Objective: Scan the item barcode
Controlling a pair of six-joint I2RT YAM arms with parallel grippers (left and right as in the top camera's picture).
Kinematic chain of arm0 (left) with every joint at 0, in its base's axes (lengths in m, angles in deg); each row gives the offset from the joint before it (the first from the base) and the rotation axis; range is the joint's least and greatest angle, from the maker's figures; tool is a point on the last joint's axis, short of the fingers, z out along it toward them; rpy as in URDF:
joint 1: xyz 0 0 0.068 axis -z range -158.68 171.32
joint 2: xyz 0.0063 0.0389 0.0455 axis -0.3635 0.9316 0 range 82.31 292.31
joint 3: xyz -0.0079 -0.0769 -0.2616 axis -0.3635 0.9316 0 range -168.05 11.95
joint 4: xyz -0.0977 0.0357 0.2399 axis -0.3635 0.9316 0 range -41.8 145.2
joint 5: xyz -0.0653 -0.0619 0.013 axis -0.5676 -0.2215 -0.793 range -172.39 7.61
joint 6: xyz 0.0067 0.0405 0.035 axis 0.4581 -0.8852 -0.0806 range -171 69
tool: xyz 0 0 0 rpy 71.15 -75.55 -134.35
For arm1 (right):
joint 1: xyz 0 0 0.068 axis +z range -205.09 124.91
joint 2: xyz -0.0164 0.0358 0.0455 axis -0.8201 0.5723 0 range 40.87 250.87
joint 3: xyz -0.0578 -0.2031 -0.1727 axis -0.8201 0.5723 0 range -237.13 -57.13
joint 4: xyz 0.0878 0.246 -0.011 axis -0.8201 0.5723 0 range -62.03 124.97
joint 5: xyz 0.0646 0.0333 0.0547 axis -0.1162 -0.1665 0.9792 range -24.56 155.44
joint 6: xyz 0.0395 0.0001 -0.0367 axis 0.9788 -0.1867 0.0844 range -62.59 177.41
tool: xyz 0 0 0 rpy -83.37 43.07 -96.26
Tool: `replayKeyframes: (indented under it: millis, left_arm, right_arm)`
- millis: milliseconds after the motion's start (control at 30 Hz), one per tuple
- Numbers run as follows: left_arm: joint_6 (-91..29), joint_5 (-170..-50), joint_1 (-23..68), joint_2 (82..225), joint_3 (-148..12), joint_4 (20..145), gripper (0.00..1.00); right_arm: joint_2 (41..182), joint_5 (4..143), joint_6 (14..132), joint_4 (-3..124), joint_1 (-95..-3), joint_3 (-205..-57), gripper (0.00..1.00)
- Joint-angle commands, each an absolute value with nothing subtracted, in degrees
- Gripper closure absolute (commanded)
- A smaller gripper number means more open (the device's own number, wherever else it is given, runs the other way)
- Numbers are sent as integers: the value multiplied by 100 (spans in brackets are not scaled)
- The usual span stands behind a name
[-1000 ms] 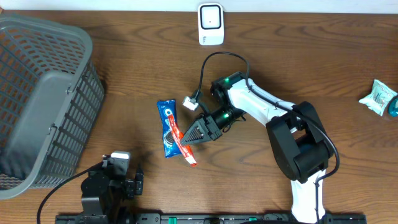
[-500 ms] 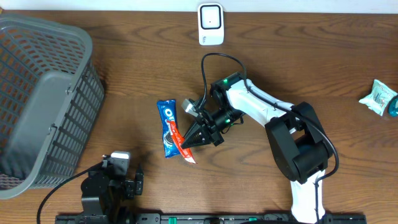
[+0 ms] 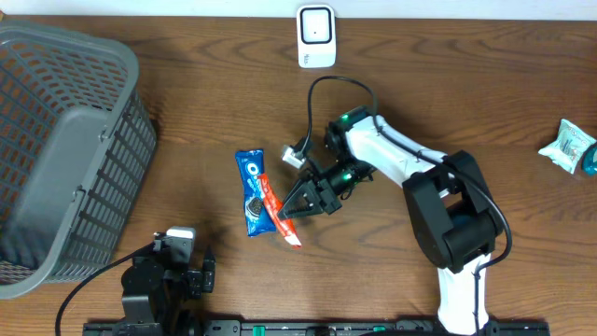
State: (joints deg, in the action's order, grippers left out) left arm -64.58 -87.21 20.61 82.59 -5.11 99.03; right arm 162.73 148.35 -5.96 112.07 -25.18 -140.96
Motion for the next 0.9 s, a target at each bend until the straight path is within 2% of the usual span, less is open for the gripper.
replayKeyframes:
  millis: [0, 67, 167, 267, 333, 600, 867]
  left_arm:
    - [-6511, -8776, 2036, 8257, -498, 9918, 7]
    - [-6511, -8776, 2036, 8257, -498, 9916, 7]
    - [-6511, -8776, 2036, 8257, -498, 9918, 7]
    - [-6513, -8776, 2036, 8257, -498, 9918, 7]
    - [-6511, -8776, 2036, 8257, -498, 9918, 7]
    - [-6511, -8776, 2036, 8257, -498, 9918, 6]
    - [-6513, -8776, 2036, 8257, -498, 9918, 7]
  right_arm:
    - [16301, 14741, 274, 10864, -2783, -14157, 99]
    - [16301, 14604, 1030, 10199, -2911, -14157, 99]
    - [16301, 14108, 2877, 8877, -3043, -14157, 99]
    - [16288, 12608, 4929, 7594, -3067, -14179, 98]
    - [16269, 11419, 5725, 7102, -3003, -14203, 99]
    - [16199, 9614, 6429, 6457, -2809, -14948, 99]
    - [16242, 7721, 6322, 6412, -2822, -15989, 99]
